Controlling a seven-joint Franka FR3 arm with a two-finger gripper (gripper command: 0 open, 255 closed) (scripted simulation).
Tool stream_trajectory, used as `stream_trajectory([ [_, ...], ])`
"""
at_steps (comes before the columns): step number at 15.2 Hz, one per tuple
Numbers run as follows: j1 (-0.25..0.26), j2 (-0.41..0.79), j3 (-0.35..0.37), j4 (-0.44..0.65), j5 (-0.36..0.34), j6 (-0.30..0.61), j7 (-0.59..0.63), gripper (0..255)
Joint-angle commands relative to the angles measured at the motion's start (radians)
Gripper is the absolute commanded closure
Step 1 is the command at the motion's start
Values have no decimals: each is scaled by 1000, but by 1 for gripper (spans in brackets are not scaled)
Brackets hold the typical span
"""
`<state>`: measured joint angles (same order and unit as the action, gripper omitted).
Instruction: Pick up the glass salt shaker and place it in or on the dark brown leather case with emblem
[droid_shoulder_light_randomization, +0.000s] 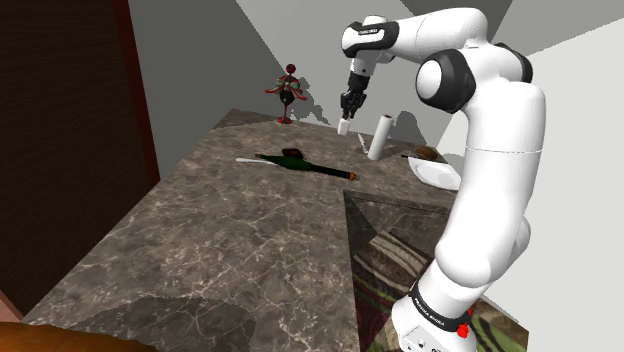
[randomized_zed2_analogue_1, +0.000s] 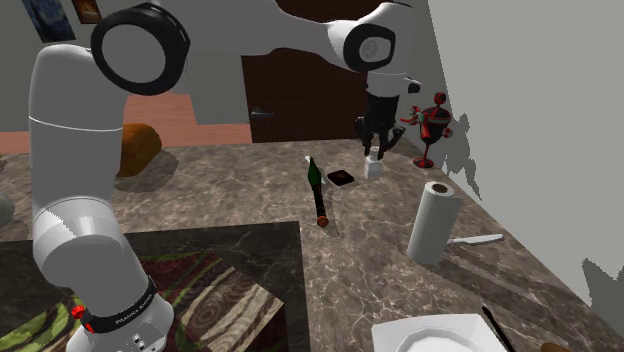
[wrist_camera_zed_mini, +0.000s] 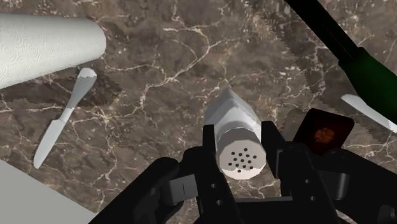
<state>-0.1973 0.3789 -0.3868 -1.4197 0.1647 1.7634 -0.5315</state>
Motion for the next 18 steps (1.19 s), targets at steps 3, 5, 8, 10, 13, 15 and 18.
stream_trajectory([
  [3,50,22,24,61,-1,-35,82,255],
  [5,71,42,36,104,0,-56,121,255],
  [8,101,82,54,186,5,-95,179,255],
  [10,118,117,66,253,9,-126,217,255],
  [13,139,186,84,382,18,-184,274,255],
  [15,147,251,96,503,28,-238,314,255],
  [18,159,229,95,425,23,-182,310,255],
])
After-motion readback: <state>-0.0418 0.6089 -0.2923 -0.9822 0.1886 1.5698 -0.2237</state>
